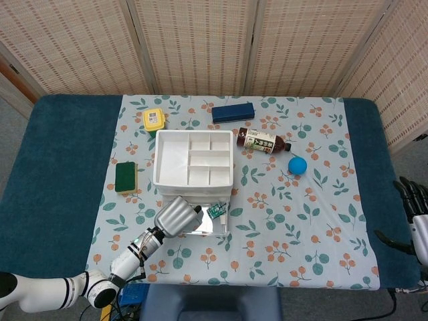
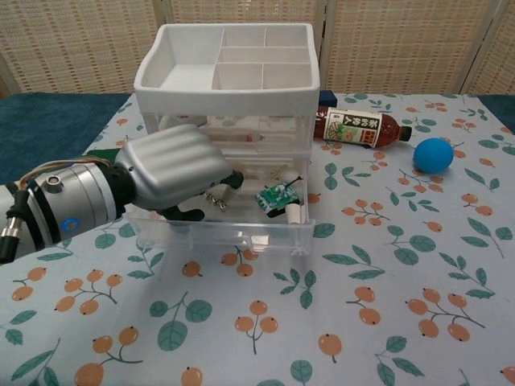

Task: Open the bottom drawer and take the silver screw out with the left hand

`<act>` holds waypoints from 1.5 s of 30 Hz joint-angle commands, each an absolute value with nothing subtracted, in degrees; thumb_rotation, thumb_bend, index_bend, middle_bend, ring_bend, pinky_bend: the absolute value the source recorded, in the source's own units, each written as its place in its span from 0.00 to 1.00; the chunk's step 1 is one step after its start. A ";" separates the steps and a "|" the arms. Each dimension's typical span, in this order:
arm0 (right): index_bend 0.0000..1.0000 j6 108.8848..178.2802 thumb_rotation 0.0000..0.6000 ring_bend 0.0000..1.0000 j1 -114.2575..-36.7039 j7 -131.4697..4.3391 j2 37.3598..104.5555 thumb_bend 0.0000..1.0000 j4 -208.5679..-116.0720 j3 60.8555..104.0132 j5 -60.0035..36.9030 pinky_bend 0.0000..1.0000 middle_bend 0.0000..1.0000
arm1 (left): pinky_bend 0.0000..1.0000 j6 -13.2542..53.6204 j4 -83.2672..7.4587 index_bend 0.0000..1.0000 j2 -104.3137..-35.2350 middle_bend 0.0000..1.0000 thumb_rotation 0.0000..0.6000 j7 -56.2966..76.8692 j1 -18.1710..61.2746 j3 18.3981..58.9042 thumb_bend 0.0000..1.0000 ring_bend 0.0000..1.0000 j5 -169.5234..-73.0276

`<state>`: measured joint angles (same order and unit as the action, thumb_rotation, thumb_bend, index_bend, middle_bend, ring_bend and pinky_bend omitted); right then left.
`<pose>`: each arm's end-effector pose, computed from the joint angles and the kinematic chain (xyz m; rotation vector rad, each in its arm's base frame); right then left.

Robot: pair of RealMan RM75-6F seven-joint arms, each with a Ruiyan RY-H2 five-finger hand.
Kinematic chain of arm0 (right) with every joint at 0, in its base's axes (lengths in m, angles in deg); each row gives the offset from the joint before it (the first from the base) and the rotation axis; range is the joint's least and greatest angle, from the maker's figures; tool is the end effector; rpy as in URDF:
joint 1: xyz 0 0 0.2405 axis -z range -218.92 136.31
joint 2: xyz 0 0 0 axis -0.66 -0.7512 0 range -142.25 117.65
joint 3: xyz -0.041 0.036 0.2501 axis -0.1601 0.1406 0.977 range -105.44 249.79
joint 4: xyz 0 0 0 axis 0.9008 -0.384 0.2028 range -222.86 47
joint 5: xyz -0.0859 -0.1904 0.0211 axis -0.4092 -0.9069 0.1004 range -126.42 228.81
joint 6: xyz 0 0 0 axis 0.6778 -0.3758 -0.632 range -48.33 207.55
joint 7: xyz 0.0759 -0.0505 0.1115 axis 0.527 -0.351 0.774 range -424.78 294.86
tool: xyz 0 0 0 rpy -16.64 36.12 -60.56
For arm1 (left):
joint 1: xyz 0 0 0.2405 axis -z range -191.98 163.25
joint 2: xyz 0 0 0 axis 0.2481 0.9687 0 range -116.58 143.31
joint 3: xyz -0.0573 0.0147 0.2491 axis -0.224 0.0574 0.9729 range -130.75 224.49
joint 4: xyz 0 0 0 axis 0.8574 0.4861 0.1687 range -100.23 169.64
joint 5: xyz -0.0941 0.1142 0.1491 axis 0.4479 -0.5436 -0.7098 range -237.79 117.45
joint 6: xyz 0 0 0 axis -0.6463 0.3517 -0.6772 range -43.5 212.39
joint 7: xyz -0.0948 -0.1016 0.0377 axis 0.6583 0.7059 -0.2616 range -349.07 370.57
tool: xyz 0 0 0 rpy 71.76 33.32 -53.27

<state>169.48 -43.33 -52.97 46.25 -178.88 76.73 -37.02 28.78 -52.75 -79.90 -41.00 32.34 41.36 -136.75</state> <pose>-0.3168 -0.1715 0.2054 1.3043 -0.8918 1.0360 -0.0881 0.3020 -0.0533 -2.1753 -0.1201 -0.7766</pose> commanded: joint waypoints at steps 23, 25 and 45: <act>0.00 169.35 1.00 0.00 -43.41 -53.60 46.31 0.13 -179.23 76.74 -37.13 0.00 0.00 | 1.00 27.14 -48.96 0.51 -81.31 0.99 1.00 -35.58 33.02 42.44 0.31 0.99 -139.43; 0.00 169.31 1.00 0.00 -43.39 -53.63 46.30 0.13 -179.30 76.71 -37.10 0.00 0.00 | 1.00 27.05 -48.66 0.51 -81.47 0.99 1.00 -35.10 33.06 42.51 0.31 0.99 -139.76; 0.00 169.43 1.00 0.00 -43.22 -53.40 46.40 0.13 -178.94 76.75 -36.95 0.00 0.00 | 1.00 26.74 -47.47 0.59 -82.40 0.99 1.00 -33.13 33.20 42.41 0.31 0.99 -140.36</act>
